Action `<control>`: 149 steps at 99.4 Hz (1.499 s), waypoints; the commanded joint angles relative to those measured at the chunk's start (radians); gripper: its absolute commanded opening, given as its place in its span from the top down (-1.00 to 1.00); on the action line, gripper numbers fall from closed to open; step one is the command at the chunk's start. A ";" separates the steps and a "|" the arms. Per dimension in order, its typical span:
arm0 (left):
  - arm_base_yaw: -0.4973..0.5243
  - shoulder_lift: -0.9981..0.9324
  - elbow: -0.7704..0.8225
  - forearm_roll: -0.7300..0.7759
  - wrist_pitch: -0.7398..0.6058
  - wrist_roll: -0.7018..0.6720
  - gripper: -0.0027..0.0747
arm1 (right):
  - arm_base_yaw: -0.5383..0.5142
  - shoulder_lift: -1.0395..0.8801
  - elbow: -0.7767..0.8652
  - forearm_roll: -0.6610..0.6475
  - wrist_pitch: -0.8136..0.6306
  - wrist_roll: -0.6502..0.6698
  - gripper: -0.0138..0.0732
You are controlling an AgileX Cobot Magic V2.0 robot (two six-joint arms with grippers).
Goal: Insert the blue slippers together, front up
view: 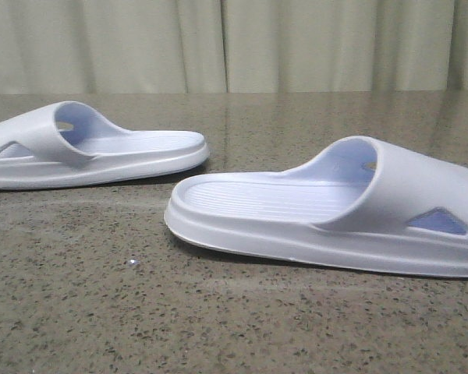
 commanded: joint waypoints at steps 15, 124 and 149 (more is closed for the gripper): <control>0.003 0.010 0.009 -0.007 -0.074 -0.008 0.89 | -0.006 0.007 0.020 -0.011 -0.079 -0.003 0.89; 0.003 0.010 0.009 -0.340 -0.101 -0.008 0.89 | -0.006 0.007 0.020 0.346 -0.107 -0.003 0.89; 0.003 0.010 -0.027 -0.652 -0.083 -0.008 0.89 | -0.006 0.007 -0.002 0.710 -0.128 -0.003 0.89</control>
